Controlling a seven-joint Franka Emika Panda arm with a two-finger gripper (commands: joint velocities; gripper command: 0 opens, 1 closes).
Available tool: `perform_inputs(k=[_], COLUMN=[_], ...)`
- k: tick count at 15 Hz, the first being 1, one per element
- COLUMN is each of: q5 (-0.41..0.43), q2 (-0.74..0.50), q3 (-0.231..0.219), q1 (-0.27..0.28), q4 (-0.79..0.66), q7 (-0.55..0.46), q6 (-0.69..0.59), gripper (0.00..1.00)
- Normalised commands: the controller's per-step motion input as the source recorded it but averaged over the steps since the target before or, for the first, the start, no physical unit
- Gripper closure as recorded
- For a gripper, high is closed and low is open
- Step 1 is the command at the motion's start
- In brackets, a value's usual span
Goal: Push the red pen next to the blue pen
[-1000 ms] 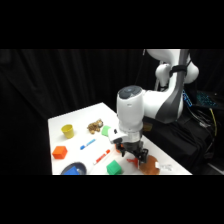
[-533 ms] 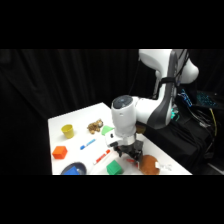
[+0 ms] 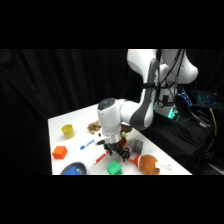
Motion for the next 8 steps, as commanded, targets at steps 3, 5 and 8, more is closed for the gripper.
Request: perform_inputs(k=[3, 5, 8], q5=[-0.018, -0.066, -0.105], q2=[0.21, 0.16, 0.09], q3=[0.067, 0.033, -0.004], q1=[-0.141, -0.138, -0.126], q4=[0.31, 0.29, 0.26], q7=[-0.26, -0.24, -0.21], q6=[-0.09, -0.12, -0.14], gripper=[0.00, 0.00, 0.00])
